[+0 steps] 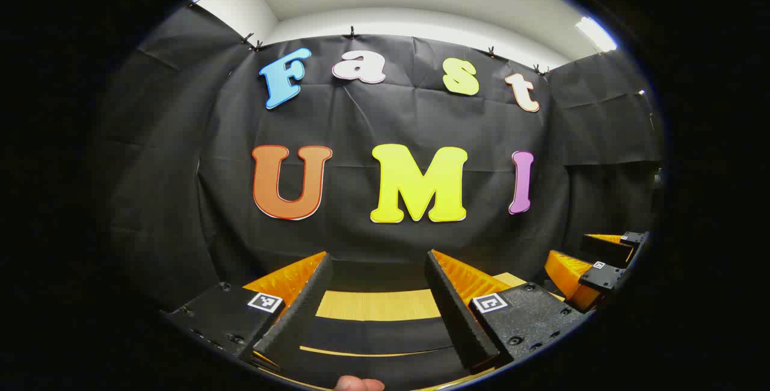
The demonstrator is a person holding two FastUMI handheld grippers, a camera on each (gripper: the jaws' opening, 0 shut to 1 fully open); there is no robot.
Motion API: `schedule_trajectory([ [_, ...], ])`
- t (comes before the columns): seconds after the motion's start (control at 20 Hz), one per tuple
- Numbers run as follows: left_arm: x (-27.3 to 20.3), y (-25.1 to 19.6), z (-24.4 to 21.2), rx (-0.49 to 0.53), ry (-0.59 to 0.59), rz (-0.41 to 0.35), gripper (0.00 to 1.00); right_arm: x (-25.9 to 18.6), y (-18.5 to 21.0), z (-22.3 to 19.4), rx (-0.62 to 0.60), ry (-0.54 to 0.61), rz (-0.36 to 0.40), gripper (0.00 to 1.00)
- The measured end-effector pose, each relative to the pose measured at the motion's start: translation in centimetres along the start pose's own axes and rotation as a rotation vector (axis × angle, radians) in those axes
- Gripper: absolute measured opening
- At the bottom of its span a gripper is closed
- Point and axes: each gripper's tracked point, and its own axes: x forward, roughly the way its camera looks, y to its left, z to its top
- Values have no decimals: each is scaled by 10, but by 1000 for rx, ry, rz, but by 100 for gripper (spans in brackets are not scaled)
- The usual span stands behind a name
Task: Grasp the waist and the cuffs of the jeans and fold them to make the two legs overlap; first hold the waist and fold one-third of the jeans toward the cuffs, then hold the cuffs and fold the remaining one-third in the same direction to finish folding.
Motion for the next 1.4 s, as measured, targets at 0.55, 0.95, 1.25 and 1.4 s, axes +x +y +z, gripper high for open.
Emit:
schedule_trajectory([
  [0.55,0,-9,-10,13,18,-26,99,-11,-10,-1,-18,-12,-2,96],
  [0.95,2,-16,-10,18,-11,-7,99,-9,-31,-11,-17,1,6,96],
  [1.25,11,0,-21,-15,33,56,99,0,-80,-14,-40,-15,-1,96],
  [1.4,13,22,-32,-48,63,132,89,10,-122,-25,-51,12,1,96],
])
